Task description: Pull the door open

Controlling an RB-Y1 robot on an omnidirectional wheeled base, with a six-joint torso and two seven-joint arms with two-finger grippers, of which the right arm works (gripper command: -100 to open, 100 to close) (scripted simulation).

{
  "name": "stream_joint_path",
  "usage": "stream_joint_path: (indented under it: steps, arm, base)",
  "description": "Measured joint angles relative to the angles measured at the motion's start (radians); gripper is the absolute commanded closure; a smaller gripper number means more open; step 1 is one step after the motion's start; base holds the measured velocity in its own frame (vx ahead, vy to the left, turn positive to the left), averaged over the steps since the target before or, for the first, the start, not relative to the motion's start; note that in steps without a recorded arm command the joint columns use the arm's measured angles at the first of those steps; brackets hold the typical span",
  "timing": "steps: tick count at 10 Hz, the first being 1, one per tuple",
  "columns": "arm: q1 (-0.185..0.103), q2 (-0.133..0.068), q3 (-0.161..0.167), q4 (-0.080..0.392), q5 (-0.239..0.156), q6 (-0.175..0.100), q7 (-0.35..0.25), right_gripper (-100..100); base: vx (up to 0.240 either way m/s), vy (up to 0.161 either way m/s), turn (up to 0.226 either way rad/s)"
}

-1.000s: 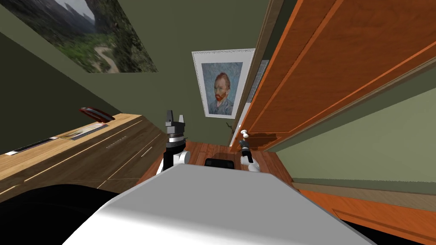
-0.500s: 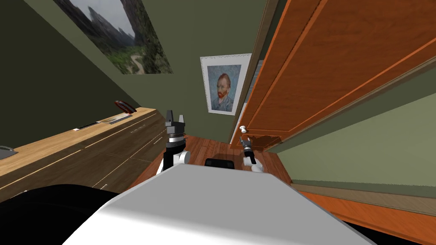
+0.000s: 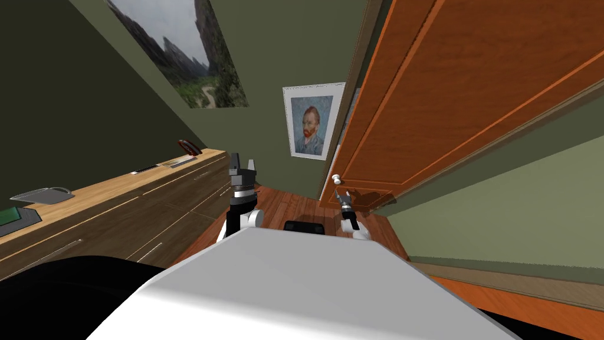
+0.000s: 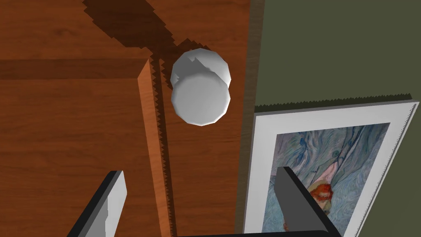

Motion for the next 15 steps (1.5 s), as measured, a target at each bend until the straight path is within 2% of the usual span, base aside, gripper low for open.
stream_joint_path:
  steps: [1, 3, 4, 6, 7, 8, 9, 10, 15]
  arm:
    - [0.026, -0.010, -0.003, -0.038, -0.002, 0.013, -0.010, -100]
    - [-0.002, -0.019, -0.010, 0.014, -0.007, -0.014, -0.016, -100]
    - [0.020, -0.038, -0.016, -0.014, -0.011, -0.005, -0.030, -100]
    - [0.006, -0.049, -0.025, 0.031, -0.017, -0.029, -0.039, -100]
    - [-0.017, -0.068, -0.034, 0.089, -0.023, -0.057, -0.048, -100]
    - [-0.011, -0.075, -0.038, 0.091, -0.026, -0.069, -0.055, -100]
    - [0.001, -0.075, -0.039, 0.070, -0.026, -0.061, -0.057, -100]
    - [0.002, -0.075, -0.039, 0.067, -0.026, -0.059, -0.057, 100]
    - [0.001, -0.078, -0.040, 0.070, -0.026, -0.060, -0.056, 100]
  base:
    - [0.143, 0.034, 0.038]
    - [0.103, 0.025, 0.093]
    - [0.165, 0.025, 0.097]
    - [0.106, 0.037, 0.059]
    - [0.145, 0.041, 0.092]
    - [0.063, 0.002, -0.009]
    - [0.021, -0.002, -0.004]
    - [0.003, -0.002, -0.013]
    - [-0.004, -0.003, 0.003]
